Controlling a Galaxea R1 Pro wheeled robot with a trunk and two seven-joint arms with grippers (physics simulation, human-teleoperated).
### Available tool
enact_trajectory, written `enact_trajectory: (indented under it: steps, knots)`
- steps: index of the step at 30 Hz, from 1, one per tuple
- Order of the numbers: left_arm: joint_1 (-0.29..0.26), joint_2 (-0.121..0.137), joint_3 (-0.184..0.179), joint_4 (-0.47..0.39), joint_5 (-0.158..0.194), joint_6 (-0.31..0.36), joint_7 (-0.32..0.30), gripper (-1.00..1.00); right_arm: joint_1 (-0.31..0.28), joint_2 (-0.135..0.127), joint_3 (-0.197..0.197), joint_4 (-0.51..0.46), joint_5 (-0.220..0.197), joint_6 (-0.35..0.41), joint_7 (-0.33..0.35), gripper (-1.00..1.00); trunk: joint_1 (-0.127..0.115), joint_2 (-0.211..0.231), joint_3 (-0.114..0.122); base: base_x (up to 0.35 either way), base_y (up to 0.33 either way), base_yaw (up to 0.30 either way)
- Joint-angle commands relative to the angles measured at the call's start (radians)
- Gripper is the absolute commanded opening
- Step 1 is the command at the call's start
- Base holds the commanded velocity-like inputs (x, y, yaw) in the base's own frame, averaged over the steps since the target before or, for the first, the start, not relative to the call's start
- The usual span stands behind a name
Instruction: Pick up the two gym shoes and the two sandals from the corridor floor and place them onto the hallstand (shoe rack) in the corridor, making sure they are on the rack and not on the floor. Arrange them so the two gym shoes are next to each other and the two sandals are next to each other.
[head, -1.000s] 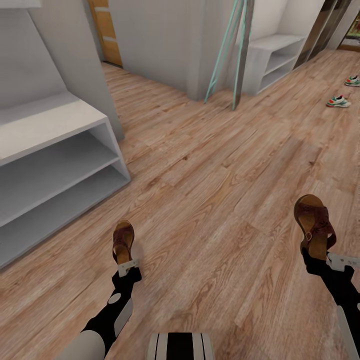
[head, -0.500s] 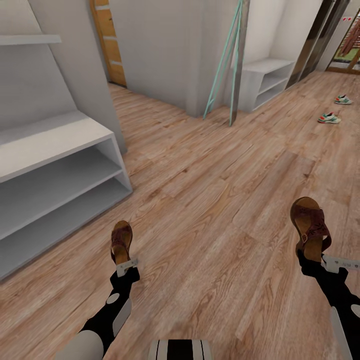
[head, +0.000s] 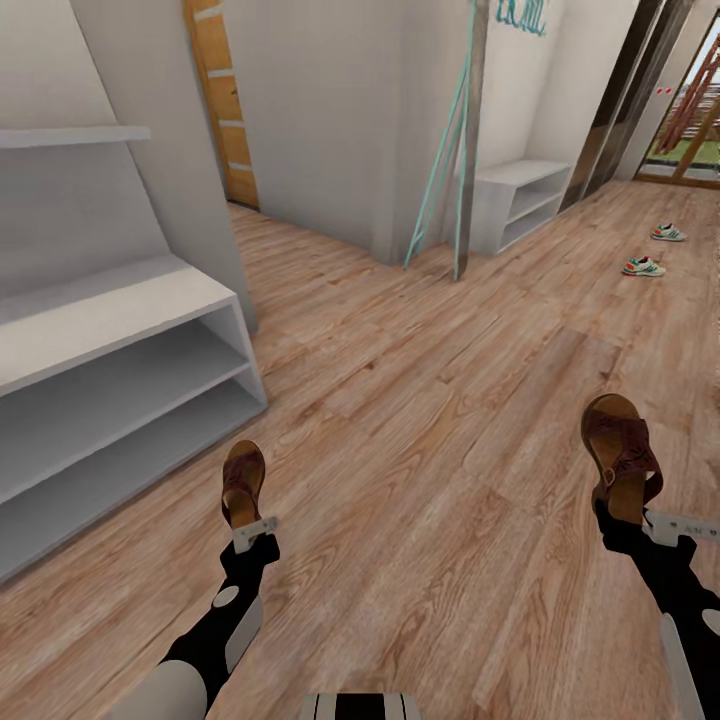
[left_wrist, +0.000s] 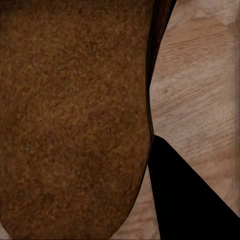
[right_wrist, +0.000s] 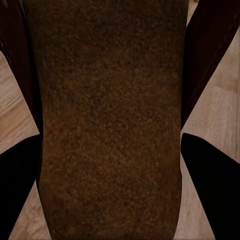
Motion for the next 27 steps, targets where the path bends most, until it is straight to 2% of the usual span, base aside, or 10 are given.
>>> enact_trajectory:
  steps: [1,6,10,11,12,15,17,22,25,27]
  knots:
    - [0.000,-0.001,0.003,0.001,0.001,-0.002,0.000,-1.00,0.000,0.000,-0.002,0.000,-0.001,0.005,0.006,-1.00,-0.001,0.000,0.005,0.000,0.000,0.000]
    - [0.000,-0.001,0.002,0.006,0.001,-0.002,0.000,-1.00,0.000,0.002,-0.001,0.009,-0.002,0.005,0.007,-1.00,-0.003,0.001,0.032,0.000,0.000,0.000]
    - [0.000,-0.002,0.000,0.005,0.000,-0.002,-0.005,-1.00,0.003,0.031,-0.001,0.074,-0.002,-0.004,0.010,-1.00,-0.005,0.002,0.054,0.000,0.000,0.000]
    - [0.000,-0.001,-0.001,0.005,-0.004,0.001,-0.008,-1.00,0.004,0.054,-0.001,0.141,-0.001,-0.040,0.012,-1.00,-0.005,0.002,0.059,0.000,0.000,0.000]
    - [0.003,0.000,-0.002,0.010,-0.018,0.002,-0.008,-1.00,0.005,0.062,0.000,0.195,0.002,-0.092,0.013,-1.00,-0.005,0.003,0.064,0.000,0.000,0.000]
    - [0.037,0.002,0.000,0.011,-0.054,0.002,-0.003,-1.00,0.005,0.069,0.006,0.283,0.012,-0.187,0.012,-1.00,-0.007,0.003,0.080,0.000,0.000,0.000]
    - [0.068,0.003,0.003,0.005,-0.067,0.000,-0.001,-1.00,0.006,0.070,0.019,0.317,0.024,-0.228,0.012,-1.00,-0.008,0.004,0.089,0.000,0.000,0.000]
    - [0.127,0.006,0.005,0.004,-0.082,-0.005,0.001,-1.00,0.006,0.071,0.108,0.305,0.084,-0.272,0.005,-1.00,-0.010,0.005,0.109,0.000,0.000,0.000]
    - [0.157,0.019,0.010,0.009,-0.080,-0.014,0.002,-1.00,0.010,0.070,0.121,0.323,0.096,-0.275,0.004,-1.00,-0.011,0.006,0.121,0.000,0.000,0.000]
    - [0.173,0.033,0.011,0.010,-0.076,-0.030,0.002,-1.00,0.023,0.070,0.124,0.379,0.097,-0.281,0.003,-1.00,-0.019,0.020,0.127,0.000,0.000,0.000]
